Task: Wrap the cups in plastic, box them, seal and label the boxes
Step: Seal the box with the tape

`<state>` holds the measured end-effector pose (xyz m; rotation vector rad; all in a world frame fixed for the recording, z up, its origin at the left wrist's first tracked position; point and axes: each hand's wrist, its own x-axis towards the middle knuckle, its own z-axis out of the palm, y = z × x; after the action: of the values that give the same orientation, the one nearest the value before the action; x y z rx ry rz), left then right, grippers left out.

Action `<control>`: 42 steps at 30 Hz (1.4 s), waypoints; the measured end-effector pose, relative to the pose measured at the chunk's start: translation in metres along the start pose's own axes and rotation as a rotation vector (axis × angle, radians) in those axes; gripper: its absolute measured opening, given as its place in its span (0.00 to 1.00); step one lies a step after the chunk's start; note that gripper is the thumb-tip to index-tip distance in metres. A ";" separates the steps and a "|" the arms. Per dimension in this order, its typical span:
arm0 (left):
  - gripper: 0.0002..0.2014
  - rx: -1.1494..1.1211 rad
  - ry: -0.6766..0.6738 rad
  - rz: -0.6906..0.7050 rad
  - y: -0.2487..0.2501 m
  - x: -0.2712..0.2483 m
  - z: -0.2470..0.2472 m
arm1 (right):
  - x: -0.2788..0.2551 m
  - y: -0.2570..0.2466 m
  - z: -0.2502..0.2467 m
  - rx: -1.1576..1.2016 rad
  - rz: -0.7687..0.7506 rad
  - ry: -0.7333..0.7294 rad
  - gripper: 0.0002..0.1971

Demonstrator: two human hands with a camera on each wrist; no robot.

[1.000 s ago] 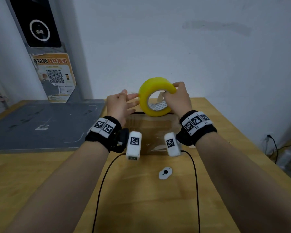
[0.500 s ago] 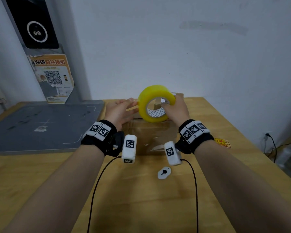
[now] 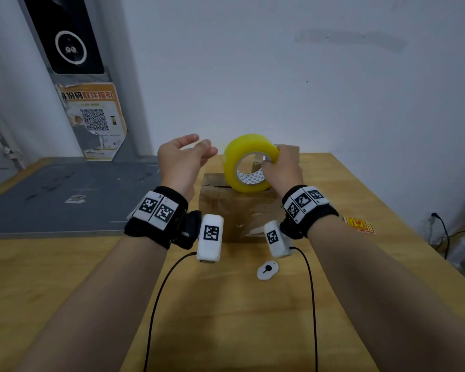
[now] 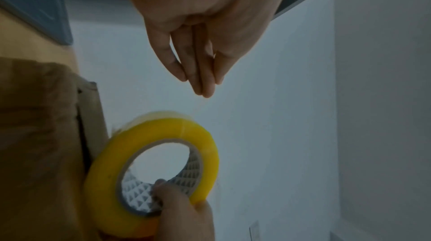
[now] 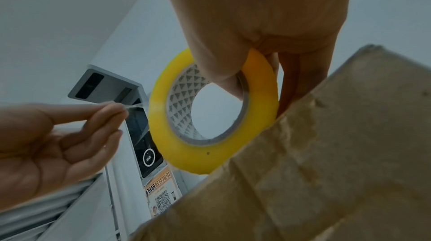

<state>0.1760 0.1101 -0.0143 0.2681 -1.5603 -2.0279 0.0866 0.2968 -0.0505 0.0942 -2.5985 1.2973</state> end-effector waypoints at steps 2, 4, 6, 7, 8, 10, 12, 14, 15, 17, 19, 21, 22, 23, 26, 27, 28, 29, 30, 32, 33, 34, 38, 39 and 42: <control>0.10 0.001 -0.022 0.027 0.009 -0.006 0.001 | -0.001 -0.001 -0.002 0.000 0.000 -0.005 0.21; 0.10 -0.017 -0.045 0.035 0.017 -0.011 0.002 | -0.001 -0.002 -0.003 -0.015 0.014 -0.010 0.19; 0.09 -0.126 -0.004 0.068 0.031 -0.010 -0.001 | 0.001 0.001 -0.003 -0.038 0.041 -0.004 0.13; 0.10 -0.170 0.041 0.099 0.041 -0.005 -0.005 | 0.001 0.002 -0.004 -0.041 0.059 0.010 0.10; 0.10 -0.183 0.066 0.122 0.052 0.000 -0.011 | 0.002 0.002 -0.004 -0.040 0.066 0.023 0.09; 0.05 -0.145 0.020 0.101 0.064 0.007 -0.022 | 0.003 -0.001 -0.003 -0.061 0.034 0.017 0.14; 0.03 -0.051 -0.072 -0.016 0.056 0.008 -0.026 | 0.002 -0.004 -0.004 -0.071 -0.003 0.006 0.18; 0.09 0.083 -0.122 -0.136 0.033 0.008 -0.025 | 0.001 -0.004 -0.004 -0.056 -0.020 0.008 0.18; 0.11 0.149 -0.137 -0.173 0.020 0.008 -0.023 | 0.001 -0.002 -0.005 -0.042 -0.026 0.015 0.18; 0.16 0.243 -0.174 -0.206 -0.001 0.008 -0.016 | -0.001 0.002 -0.007 -0.018 -0.058 0.023 0.17; 0.22 0.302 -0.202 -0.214 -0.014 0.010 -0.006 | -0.004 0.004 -0.007 0.017 -0.107 0.020 0.15; 0.23 0.343 -0.238 -0.237 -0.022 0.013 0.005 | -0.008 0.006 -0.008 0.087 -0.140 0.018 0.14; 0.24 0.353 -0.263 -0.259 -0.025 0.014 0.010 | -0.010 0.008 -0.009 0.129 -0.150 0.016 0.13; 0.24 0.353 -0.288 -0.282 -0.028 0.016 0.014 | -0.012 0.010 -0.010 0.170 -0.157 0.012 0.12; 0.17 0.358 -0.341 -0.298 -0.038 0.021 0.017 | -0.016 0.015 -0.014 0.234 -0.177 0.004 0.12; 0.15 0.364 -0.338 -0.290 -0.040 0.022 0.016 | -0.016 0.016 -0.014 0.240 -0.180 0.001 0.12; 0.14 0.365 -0.332 -0.287 -0.041 0.022 0.016 | -0.016 0.017 -0.014 0.244 -0.179 -0.002 0.13; 0.13 0.359 -0.330 -0.290 -0.041 0.022 0.015 | -0.015 0.018 -0.014 0.247 -0.177 -0.004 0.13; 0.13 0.350 -0.333 -0.297 -0.041 0.022 0.014 | -0.015 0.018 -0.013 0.251 -0.177 -0.004 0.13; 0.13 0.325 -0.349 -0.313 -0.041 0.021 0.011 | -0.015 0.019 -0.011 0.250 -0.179 -0.001 0.13; 0.13 0.327 -0.357 -0.312 -0.041 0.022 0.009 | -0.016 0.019 -0.011 0.249 -0.180 -0.001 0.13; 0.13 0.352 -0.365 -0.297 -0.042 0.021 0.007 | -0.016 0.019 -0.011 0.249 -0.181 -0.002 0.13; 0.04 0.504 -0.347 -0.218 -0.043 0.019 0.008 | -0.014 0.020 -0.009 0.253 -0.167 -0.004 0.13; 0.05 0.523 -0.333 -0.210 -0.042 0.018 0.008 | -0.013 0.019 -0.008 0.252 -0.155 -0.005 0.13; 0.06 0.508 -0.271 -0.196 -0.034 0.017 0.003 | -0.011 0.018 -0.005 0.220 -0.135 -0.004 0.12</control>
<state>0.1505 0.1088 -0.0421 0.3593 -2.2939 -1.8319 0.0954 0.3111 -0.0640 0.3037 -2.3964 1.5278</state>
